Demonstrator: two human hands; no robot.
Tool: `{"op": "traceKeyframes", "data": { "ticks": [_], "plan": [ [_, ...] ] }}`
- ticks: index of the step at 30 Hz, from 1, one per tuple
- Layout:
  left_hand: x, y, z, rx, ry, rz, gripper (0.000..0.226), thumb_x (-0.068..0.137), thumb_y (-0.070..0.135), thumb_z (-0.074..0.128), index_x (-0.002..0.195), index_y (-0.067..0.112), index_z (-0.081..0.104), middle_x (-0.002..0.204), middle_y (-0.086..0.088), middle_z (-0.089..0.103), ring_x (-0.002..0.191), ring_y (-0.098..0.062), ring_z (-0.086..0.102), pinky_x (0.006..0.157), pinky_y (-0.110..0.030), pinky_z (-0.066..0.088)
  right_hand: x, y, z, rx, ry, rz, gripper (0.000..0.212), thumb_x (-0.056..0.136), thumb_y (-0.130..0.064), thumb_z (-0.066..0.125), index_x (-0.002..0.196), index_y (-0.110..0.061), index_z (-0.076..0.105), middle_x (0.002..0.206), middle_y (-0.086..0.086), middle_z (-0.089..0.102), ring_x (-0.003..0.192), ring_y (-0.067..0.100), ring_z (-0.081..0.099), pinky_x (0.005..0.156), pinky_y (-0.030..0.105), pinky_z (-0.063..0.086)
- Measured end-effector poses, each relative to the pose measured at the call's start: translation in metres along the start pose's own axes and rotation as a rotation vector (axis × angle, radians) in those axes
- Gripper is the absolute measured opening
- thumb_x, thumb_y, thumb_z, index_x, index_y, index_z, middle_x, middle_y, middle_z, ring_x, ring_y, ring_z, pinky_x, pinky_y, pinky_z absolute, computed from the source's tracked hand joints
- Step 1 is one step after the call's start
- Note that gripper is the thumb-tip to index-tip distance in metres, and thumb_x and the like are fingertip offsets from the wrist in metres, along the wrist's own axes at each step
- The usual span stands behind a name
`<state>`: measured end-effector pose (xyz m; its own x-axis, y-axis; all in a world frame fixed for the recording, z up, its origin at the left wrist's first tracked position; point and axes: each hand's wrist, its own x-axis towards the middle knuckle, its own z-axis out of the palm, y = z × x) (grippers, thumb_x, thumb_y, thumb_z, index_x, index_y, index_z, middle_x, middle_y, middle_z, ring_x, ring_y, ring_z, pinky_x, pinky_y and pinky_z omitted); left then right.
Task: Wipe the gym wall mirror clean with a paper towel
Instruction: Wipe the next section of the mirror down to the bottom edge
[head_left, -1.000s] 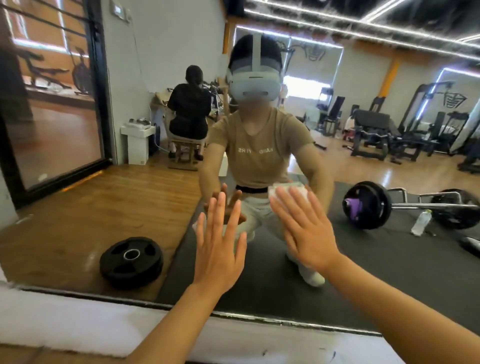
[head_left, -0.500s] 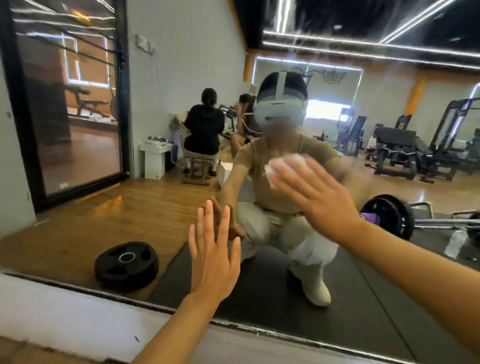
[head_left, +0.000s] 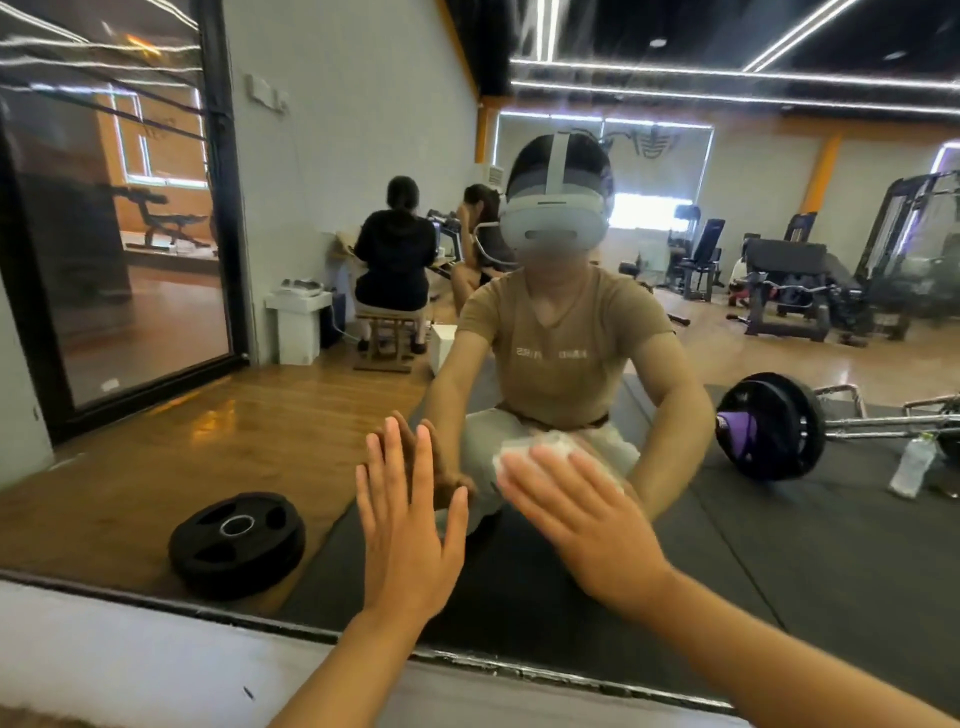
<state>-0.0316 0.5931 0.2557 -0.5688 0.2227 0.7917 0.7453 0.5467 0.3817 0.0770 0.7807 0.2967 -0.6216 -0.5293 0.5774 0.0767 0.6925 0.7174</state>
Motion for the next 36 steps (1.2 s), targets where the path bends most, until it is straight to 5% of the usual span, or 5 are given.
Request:
{"op": "traceKeyframes", "data": {
  "ticks": [9,14,21,28,36],
  "plan": [
    [-0.026,-0.011,0.009,0.001,-0.07,0.013,0.081,0.097,0.054,0.038,0.161,0.024,0.001,0.168,-0.005,-0.012,0.154,-0.023,-0.012,0.123,-0.036,-0.01,-0.027,0.002,-0.004,-0.034,-0.129,-0.139,0.08,0.085,-0.009,0.063,0.157,-0.016,0.027,0.165,0.004,0.021,0.152,0.024,0.014,0.125,0.042,0.008],
    [-0.03,0.003,0.014,-0.092,-0.043,-0.088,0.078,0.097,0.054,0.035,0.16,0.034,-0.006,0.167,0.002,-0.016,0.154,-0.02,-0.014,0.122,-0.048,-0.001,0.039,0.056,-0.034,0.029,0.174,0.195,0.046,0.103,-0.004,0.04,0.149,-0.006,0.043,0.157,0.013,0.035,0.147,0.033,0.03,0.123,0.05,0.018],
    [-0.03,0.006,0.017,-0.127,-0.017,-0.096,0.075,0.099,0.054,0.035,0.159,0.035,-0.005,0.166,0.006,-0.02,0.154,-0.019,-0.015,0.12,-0.048,0.0,0.046,0.025,-0.027,0.17,0.306,0.568,0.054,0.097,0.001,0.052,0.15,-0.005,0.041,0.159,0.015,0.031,0.151,0.032,0.019,0.124,0.051,0.01],
    [-0.049,-0.021,0.015,-0.028,-0.073,0.034,0.074,0.1,0.047,0.039,0.161,0.026,0.004,0.168,-0.004,-0.013,0.155,-0.024,-0.01,0.121,-0.053,0.007,-0.066,-0.112,0.031,0.174,0.015,0.32,0.08,0.087,-0.003,0.042,0.16,-0.014,0.011,0.168,0.004,0.0,0.155,0.023,0.003,0.126,0.044,0.002],
    [-0.067,-0.048,0.015,0.046,-0.124,0.086,0.073,0.1,0.043,0.039,0.161,0.028,0.002,0.168,-0.007,-0.011,0.155,-0.025,-0.009,0.122,-0.05,0.007,-0.098,-0.126,0.032,0.121,-0.216,0.056,0.089,0.081,-0.002,0.059,0.158,-0.01,0.015,0.168,0.008,-0.002,0.154,0.025,0.0,0.125,0.043,-0.003]
  ]
}}
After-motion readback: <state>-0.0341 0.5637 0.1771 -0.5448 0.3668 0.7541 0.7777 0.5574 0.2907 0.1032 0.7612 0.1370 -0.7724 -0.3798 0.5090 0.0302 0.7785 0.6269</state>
